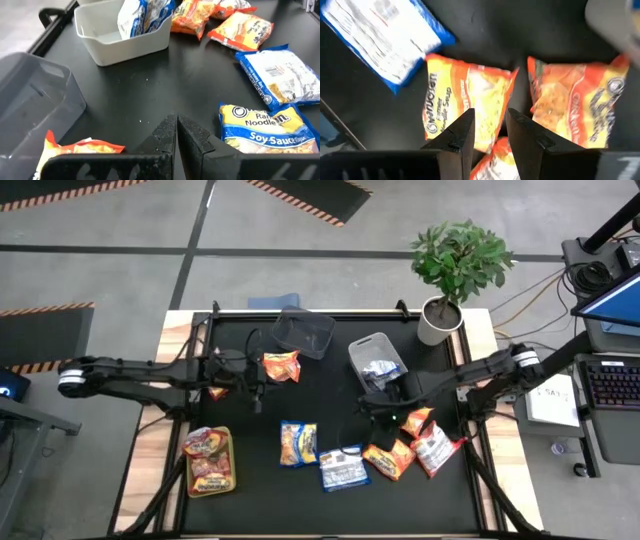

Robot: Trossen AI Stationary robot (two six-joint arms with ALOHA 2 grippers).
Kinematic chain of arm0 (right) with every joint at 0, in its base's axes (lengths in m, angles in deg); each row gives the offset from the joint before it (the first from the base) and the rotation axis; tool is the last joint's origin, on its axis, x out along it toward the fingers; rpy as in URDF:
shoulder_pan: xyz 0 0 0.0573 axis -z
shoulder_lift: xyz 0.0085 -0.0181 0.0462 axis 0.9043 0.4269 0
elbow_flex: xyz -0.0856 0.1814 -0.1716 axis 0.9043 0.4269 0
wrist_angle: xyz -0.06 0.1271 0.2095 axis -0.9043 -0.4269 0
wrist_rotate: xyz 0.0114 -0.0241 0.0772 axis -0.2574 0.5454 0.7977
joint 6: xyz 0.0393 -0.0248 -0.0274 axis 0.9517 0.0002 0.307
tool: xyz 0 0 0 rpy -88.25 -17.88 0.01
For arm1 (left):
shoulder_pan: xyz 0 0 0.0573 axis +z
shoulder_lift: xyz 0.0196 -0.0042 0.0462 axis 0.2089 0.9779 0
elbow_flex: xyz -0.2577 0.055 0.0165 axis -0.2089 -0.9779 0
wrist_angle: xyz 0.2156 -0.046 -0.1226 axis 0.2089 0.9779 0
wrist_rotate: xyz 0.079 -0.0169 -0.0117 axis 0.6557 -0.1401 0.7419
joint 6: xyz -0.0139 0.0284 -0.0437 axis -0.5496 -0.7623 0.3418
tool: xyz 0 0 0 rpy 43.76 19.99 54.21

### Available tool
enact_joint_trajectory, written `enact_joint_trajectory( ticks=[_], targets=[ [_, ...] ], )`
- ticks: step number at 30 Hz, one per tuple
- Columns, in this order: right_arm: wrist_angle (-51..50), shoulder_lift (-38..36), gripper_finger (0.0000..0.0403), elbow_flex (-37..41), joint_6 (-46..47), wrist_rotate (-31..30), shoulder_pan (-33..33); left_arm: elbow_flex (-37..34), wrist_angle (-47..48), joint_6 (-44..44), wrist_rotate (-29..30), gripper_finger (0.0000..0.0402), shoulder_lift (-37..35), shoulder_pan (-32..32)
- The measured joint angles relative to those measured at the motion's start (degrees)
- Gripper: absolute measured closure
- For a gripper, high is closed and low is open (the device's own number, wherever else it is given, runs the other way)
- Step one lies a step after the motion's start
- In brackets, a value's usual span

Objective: Sort Maruchan noodles
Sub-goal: Put the orange noodle pack into the black bin

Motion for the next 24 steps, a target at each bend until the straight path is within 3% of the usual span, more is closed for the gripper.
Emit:
enact_joint_trajectory(
  ticks=[5,13,21,24],
  targets=[
    [4.8,0.0,0.0303,2.4,2.1,-3.7,-1.5,0.0,-0.9,1.8,2.5,0.0402,3.2,0.0],
    [25.0,0.0,0.0303,2.3,-3.8,-9.1,3.1,0.1,-0.4,2.3,14.9,0.0402,8.8,0.4],
    [42.2,4.5,0.0303,2.3,-11.2,-9.4,13.0,0.2,2.8,1.2,15.8,0.0402,12.8,7.6],
    [48.7,7.6,0.0303,2.3,-9.9,-9.4,16.6,0.1,4.9,-1.2,15.1,0.0402,14.4,9.8]
  ],
)
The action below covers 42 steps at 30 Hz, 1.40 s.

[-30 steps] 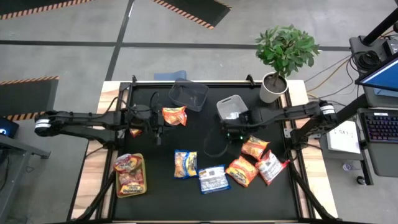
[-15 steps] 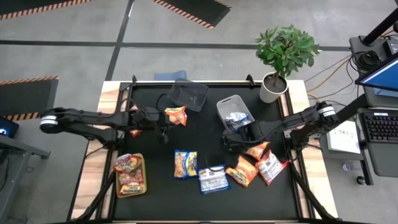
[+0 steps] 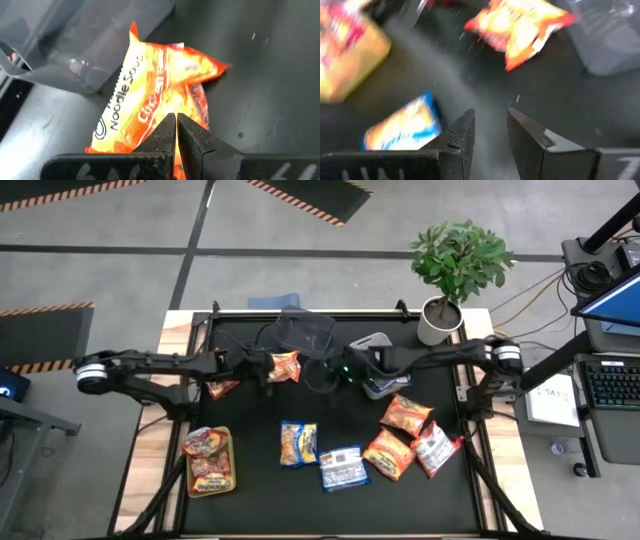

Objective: Sort Maruchan noodles
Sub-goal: Put the orange noodle pack into the black bin

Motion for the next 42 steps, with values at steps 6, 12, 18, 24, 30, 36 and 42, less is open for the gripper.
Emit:
enact_joint_trajectory(
  ticks=[6,12,18,24,30,36,42],
  targets=[
    [12.5,6.3,0.03,0.0,3.0,1.6,5.8,0.0,0.6,-1.6,-0.3,0.0402,3.7,1.1],
    [13.1,10.2,0.0249,-2.9,3.0,4.1,9.1,0.1,-0.3,-2.2,-7.9,0.0402,8.0,1.1],
    [13.2,13.7,0.0183,-5.6,2.1,4.9,8.9,0.3,-1.6,-2.1,-9.3,0.0402,11.1,1.1],
    [13.0,15.2,0.0133,-6.2,2.0,4.7,9.1,0.3,-1.1,-2.0,-9.4,0.0402,10.3,1.0],
    [13.3,16.8,0.0106,-6.2,2.5,4.7,8.9,2.3,5.0,-1.9,-11.0,0.0402,3.3,1.0],
    [14.0,18.1,0.0099,-6.2,3.9,4.7,8.7,1.4,7.5,-2.2,-9.0,0.0402,-3.6,1.0],
    [16.2,19.2,0.0101,-6.6,3.8,4.7,8.6,0.0,3.6,-1.4,-8.8,0.0402,-3.6,1.7]
  ],
)
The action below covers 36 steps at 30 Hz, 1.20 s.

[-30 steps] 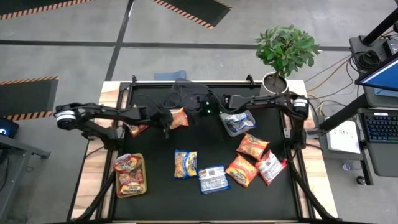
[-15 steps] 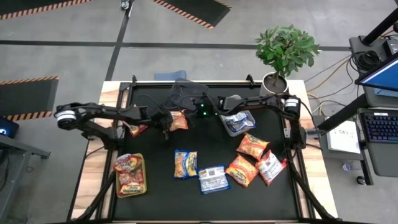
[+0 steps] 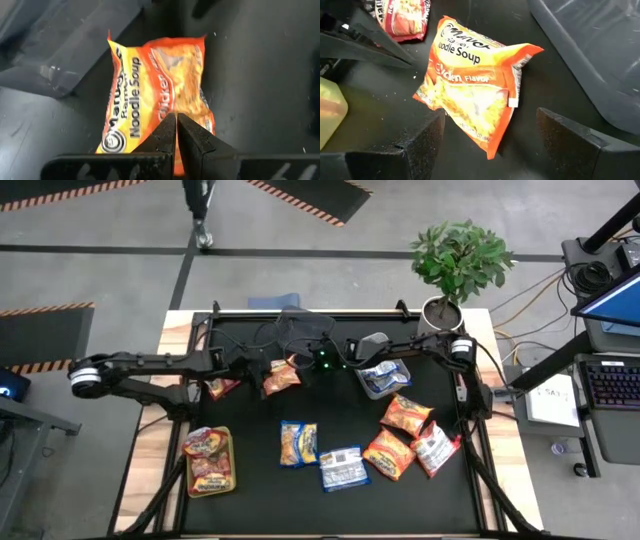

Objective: Sort Maruchan noodles
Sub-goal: Put the orange noodle pack into the black bin

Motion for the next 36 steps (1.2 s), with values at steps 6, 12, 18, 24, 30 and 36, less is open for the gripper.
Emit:
enact_joint_trajectory(
  ticks=[6,12,18,24,30,36],
  targets=[
    [0.8,1.4,0.0104,0.1,-0.3,0.0,-0.3,-1.5,-5.5,1.1,2.0,0.0402,6.2,0.1],
    [1.6,1.5,0.0107,0.2,-0.4,0.0,-0.5,-1.6,-8.8,2.4,2.5,0.0402,11.7,0.1],
    [3.4,1.5,0.0097,0.3,-0.9,-0.2,-0.5,-1.4,-13.1,2.5,-0.7,0.0402,14.4,0.0],
    [4.7,1.5,0.0096,0.3,-1.5,-1.5,-0.5,-1.6,-14.9,2.0,-2.1,0.0402,14.9,-0.1],
    [4.4,1.5,0.0096,0.9,-1.8,-1.8,-0.5,-1.4,-13.6,2.5,-5.0,0.0402,13.4,-0.2],
    [4.2,1.5,0.0101,1.2,-1.9,-1.8,-0.5,0.3,-6.7,1.9,-6.3,0.0402,4.5,-0.2]
  ],
)
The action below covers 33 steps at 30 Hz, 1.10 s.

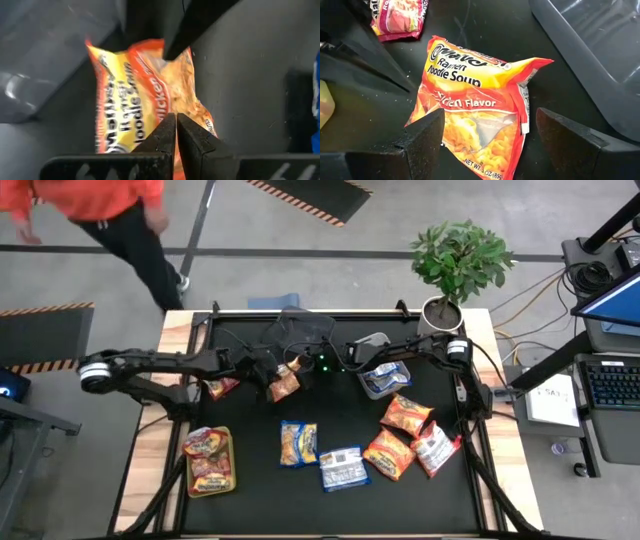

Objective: Sort Maruchan noodles
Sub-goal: Put the orange noodle pack into the black bin

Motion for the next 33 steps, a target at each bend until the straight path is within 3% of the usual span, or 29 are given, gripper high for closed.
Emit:
enact_joint_trajectory(
  ticks=[6,10,18,33],
  targets=[
    [0.0,0.0,0.0099,0.0,0.0,0.2,0.0,-1.4,7.6,0.0,3.6,0.0402,-6.8,0.0],
    [0.0,0.0,0.0101,0.0,0.5,0.2,0.0,-5.7,1.6,1.1,3.8,0.0402,-7.0,0.0],
    [0.0,0.0,0.0101,0.5,0.5,0.0,-0.1,-11.8,-13.4,3.3,3.7,0.0402,-1.2,0.0],
    [3.4,2.9,0.0099,1.1,-0.2,-1.1,-0.5,-11.1,-20.4,3.3,3.3,0.0402,8.9,0.0]
  ],
)
